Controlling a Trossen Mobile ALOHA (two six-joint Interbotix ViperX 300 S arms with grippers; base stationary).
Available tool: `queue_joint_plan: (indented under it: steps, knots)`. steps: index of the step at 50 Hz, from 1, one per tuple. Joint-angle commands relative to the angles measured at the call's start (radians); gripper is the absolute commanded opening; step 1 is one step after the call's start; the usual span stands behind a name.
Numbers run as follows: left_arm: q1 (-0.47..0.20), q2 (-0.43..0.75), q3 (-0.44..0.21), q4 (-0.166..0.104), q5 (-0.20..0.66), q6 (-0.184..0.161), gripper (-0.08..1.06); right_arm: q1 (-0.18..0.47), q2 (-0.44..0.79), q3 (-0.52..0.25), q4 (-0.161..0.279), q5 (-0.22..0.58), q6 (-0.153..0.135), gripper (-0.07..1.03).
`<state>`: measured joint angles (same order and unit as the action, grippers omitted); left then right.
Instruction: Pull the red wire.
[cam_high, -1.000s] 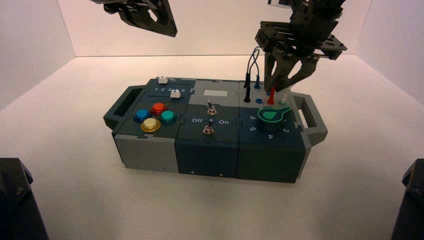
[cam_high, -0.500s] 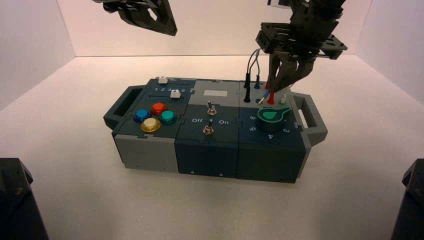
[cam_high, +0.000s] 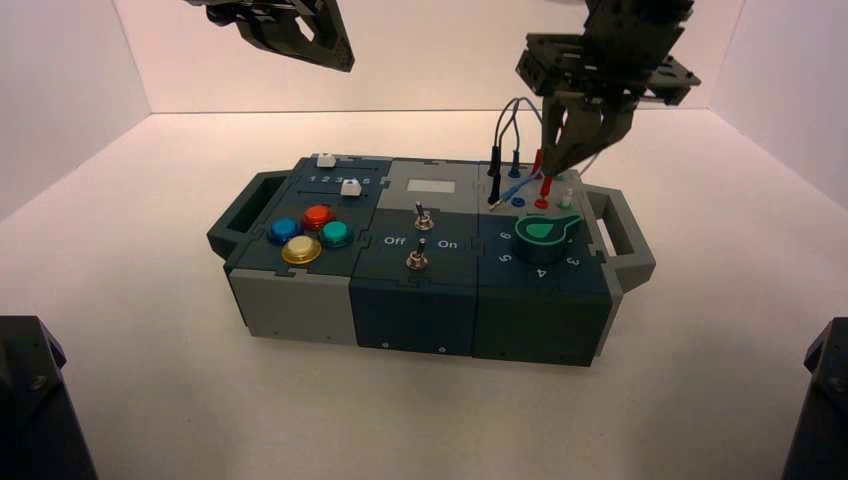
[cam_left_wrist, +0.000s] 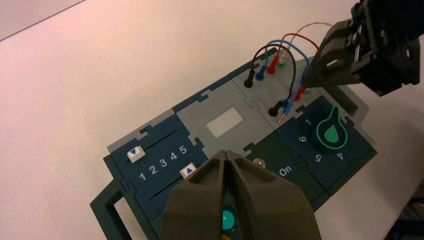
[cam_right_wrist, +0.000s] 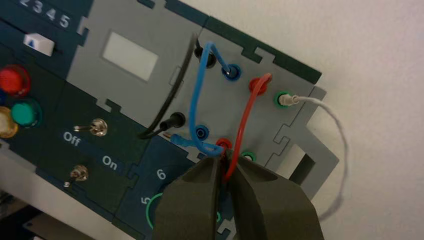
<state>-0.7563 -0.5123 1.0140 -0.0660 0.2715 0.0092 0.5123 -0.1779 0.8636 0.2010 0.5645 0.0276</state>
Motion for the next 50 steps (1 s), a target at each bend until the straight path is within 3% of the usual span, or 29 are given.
queue_joint_plan:
  steps: [1, 22, 32, 43, 47, 50]
  knots:
    - [-0.003, -0.012, -0.032, 0.002, -0.005, 0.002, -0.03, -0.003, -0.031, -0.040, -0.003, 0.012, 0.002, -0.03]
    - [-0.003, -0.018, -0.034, 0.002, -0.005, 0.002, -0.03, -0.003, -0.009, -0.064, -0.025, -0.008, 0.000, -0.01]
    - [-0.003, -0.020, -0.032, 0.000, -0.005, 0.002, -0.03, -0.003, 0.012, -0.071, -0.023, -0.015, 0.000, 0.08]
    - [-0.003, -0.021, -0.034, 0.000, -0.005, 0.002, -0.03, -0.003, 0.018, -0.084, -0.021, -0.017, 0.006, 0.31]
    - [-0.003, -0.021, -0.034, 0.002, -0.005, 0.002, -0.03, -0.003, 0.008, -0.087, -0.017, 0.012, 0.011, 0.33]
    - [-0.002, -0.021, -0.034, 0.002, -0.005, 0.002, -0.03, -0.003, -0.021, -0.097, -0.012, 0.080, 0.026, 0.33]
